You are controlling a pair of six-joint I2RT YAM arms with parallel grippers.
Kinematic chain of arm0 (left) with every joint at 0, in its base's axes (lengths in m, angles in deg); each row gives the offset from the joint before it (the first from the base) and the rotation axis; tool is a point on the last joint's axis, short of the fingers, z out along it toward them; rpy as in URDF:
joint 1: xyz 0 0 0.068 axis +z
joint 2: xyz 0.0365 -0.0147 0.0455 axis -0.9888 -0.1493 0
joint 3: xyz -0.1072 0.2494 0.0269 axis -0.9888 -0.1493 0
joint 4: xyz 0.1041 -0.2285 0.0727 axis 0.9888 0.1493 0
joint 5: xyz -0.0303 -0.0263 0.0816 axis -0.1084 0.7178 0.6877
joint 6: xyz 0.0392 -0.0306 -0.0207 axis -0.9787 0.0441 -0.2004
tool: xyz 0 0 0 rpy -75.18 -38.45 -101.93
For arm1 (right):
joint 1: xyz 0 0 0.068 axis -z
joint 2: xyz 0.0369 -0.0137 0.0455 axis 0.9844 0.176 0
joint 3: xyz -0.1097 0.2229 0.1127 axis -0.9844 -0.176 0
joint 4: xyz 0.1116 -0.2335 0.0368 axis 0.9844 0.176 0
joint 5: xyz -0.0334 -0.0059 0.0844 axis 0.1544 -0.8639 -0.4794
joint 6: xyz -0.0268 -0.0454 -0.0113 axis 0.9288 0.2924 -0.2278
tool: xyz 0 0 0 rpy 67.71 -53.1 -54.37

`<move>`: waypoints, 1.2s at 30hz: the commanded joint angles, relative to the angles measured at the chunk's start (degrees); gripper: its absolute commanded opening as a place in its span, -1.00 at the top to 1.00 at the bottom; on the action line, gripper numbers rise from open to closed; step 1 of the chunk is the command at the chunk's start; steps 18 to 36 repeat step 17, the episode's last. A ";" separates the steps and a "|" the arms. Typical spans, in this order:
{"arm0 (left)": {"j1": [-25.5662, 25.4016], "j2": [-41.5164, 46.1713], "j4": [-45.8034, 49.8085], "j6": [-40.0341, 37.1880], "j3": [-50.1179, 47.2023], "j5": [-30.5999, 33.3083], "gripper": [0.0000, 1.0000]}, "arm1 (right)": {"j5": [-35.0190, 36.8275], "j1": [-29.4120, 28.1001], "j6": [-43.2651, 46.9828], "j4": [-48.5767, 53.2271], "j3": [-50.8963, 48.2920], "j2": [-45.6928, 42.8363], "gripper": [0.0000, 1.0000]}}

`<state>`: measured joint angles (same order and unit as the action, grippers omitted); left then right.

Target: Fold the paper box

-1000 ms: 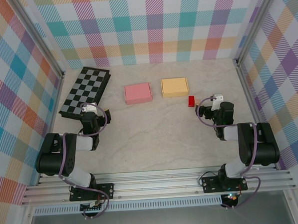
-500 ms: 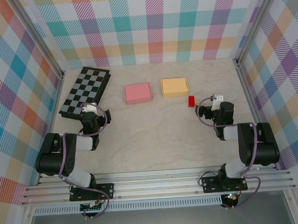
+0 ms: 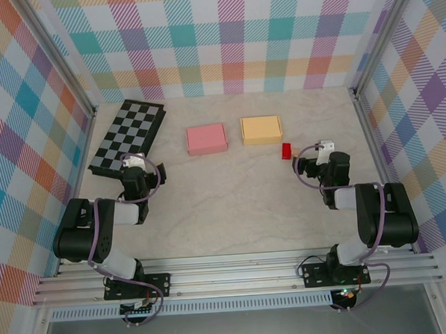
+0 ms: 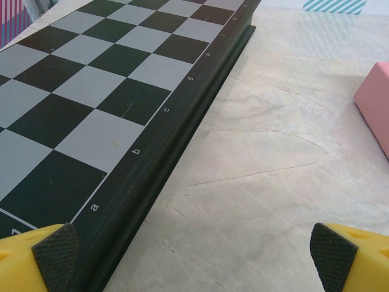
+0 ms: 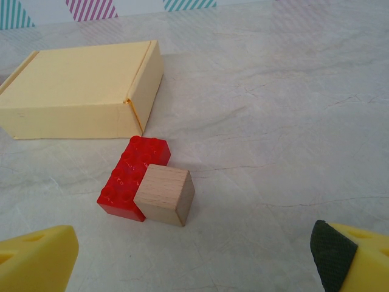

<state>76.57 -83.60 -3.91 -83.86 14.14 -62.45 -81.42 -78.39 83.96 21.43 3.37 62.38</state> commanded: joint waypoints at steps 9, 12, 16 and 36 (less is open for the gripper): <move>-0.14 -0.20 0.17 -0.69 0.61 -0.74 -1.00 | -0.07 -0.38 0.48 0.13 0.99 -0.23 -0.99; 0.49 -0.70 1.98 -1.10 1.72 -3.29 -1.00 | -0.05 -0.26 0.49 0.12 0.97 -0.21 -0.99; 0.65 -0.64 1.79 -1.88 1.63 -6.17 -1.00 | -0.05 -0.28 0.49 0.17 0.99 -0.22 -0.99; 0.67 -0.43 1.45 -1.93 1.38 -6.34 -1.00 | -0.05 -0.30 0.49 0.12 0.99 -0.23 -0.99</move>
